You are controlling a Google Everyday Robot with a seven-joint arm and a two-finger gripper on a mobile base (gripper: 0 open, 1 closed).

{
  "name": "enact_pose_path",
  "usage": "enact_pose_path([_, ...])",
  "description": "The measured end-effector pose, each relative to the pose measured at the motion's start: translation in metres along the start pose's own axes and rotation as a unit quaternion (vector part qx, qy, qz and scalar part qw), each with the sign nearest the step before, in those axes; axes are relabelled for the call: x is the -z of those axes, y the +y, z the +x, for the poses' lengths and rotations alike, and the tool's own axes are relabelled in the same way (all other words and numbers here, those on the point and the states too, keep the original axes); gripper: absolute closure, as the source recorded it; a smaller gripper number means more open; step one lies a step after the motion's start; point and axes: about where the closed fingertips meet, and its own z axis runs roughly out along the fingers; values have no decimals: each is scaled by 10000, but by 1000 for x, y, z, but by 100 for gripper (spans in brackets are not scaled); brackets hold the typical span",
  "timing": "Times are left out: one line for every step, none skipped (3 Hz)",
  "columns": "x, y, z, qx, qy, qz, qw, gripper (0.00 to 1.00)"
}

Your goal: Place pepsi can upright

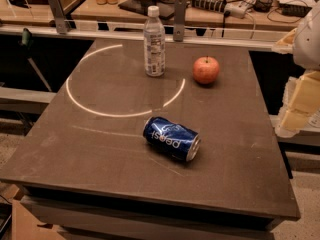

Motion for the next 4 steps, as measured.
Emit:
enact_pose_path([0,0,0,0,0,0,10000,0])
enact_pose_path([-3,3,-13,-101,100,-74,9999,0])
enact_pose_path([-15,6,-40,-446,-44,-233,9987,0])
enact_pose_path([-33,14,-72,-850,-163,-410,9954,0])
